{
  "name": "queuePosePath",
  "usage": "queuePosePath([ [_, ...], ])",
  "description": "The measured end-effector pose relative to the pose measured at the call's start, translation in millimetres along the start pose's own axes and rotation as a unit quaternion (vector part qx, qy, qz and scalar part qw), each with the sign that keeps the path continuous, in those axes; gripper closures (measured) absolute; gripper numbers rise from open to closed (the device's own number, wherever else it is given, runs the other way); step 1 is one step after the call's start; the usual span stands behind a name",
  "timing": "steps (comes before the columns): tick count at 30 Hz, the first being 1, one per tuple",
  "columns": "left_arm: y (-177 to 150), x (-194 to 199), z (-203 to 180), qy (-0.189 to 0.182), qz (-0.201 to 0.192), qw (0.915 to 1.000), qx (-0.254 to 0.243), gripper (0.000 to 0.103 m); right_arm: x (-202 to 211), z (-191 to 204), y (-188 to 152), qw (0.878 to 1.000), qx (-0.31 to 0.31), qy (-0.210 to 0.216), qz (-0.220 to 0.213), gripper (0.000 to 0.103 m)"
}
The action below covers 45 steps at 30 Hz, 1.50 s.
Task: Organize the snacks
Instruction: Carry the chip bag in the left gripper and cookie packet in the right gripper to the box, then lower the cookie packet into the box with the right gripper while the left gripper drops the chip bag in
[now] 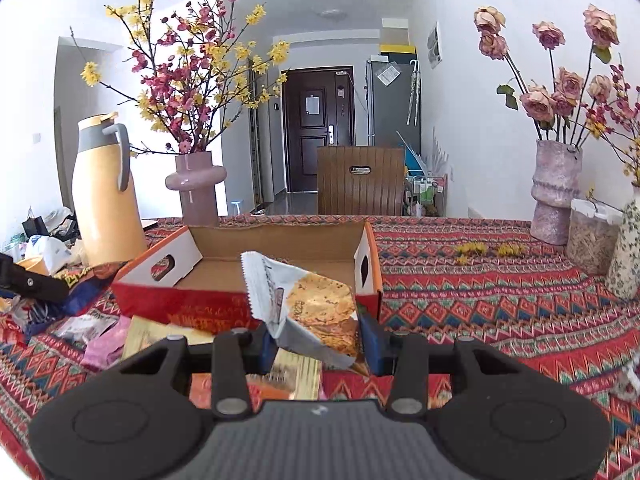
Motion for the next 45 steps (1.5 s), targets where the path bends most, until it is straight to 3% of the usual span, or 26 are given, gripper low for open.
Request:
queuePosePath([
  [9, 53, -44, -6, 0.016, -0.038, 0.9990, -0.017, 0.049, -63, 10, 36, 1.000, -0.011, 0.007, 0.024, 0.067],
  [15, 58, -80, -2, 0.012, -0.015, 0.9997, -0.014, 0.049, -91, 8, 45, 0.999, -0.020, 0.002, 0.036, 0.074],
  [17, 55, -83, -1, 0.007, -0.012, 0.9998, -0.017, 0.049, -89, -6, 41, 0.999, -0.032, -0.012, 0.037, 0.070],
  [21, 48, -81, 1, -0.002, -0.007, 0.9998, -0.020, 0.049, -91, -52, 22, 0.994, -0.049, -0.071, 0.075, 0.051],
  [24, 44, -81, 3, -0.004, -0.006, 0.9998, -0.021, 0.049, -93, -80, 6, 0.987, -0.055, -0.104, 0.106, 0.049],
  [27, 41, -82, 4, -0.007, -0.002, 0.9998, -0.016, 0.049, -102, -86, -16, 0.982, -0.046, -0.098, 0.153, 0.041],
  [30, 38, -82, 3, -0.010, -0.001, 0.9998, -0.017, 0.049, -117, -84, -36, 0.976, -0.022, -0.108, 0.189, 0.041],
  [33, 37, -80, 4, -0.011, 0.001, 0.9998, -0.016, 0.049, -123, -83, -38, 0.975, -0.018, -0.108, 0.194, 0.040],
  [36, 36, -79, 5, -0.011, 0.000, 0.9998, -0.015, 0.049, -123, -81, -39, 0.976, -0.023, -0.100, 0.193, 0.045],
  [40, 35, -78, 6, -0.014, 0.000, 0.9998, -0.013, 0.049, -118, -81, -37, 0.978, -0.030, -0.092, 0.187, 0.074],
  [45, 35, -77, 6, -0.015, -0.001, 0.9998, -0.014, 0.049, -115, -86, -35, 0.980, -0.043, -0.087, 0.172, 0.082],
])
Point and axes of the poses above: each gripper's, at about its wrist camera, not at the fingertips, and x roughly against the way its jaws point, z to its left, y to its top, the point moved 9 cm from there along -x, roughly the way its jaws point, and after that the axes turned 9 degrees about -x, right-handed, at the moved point
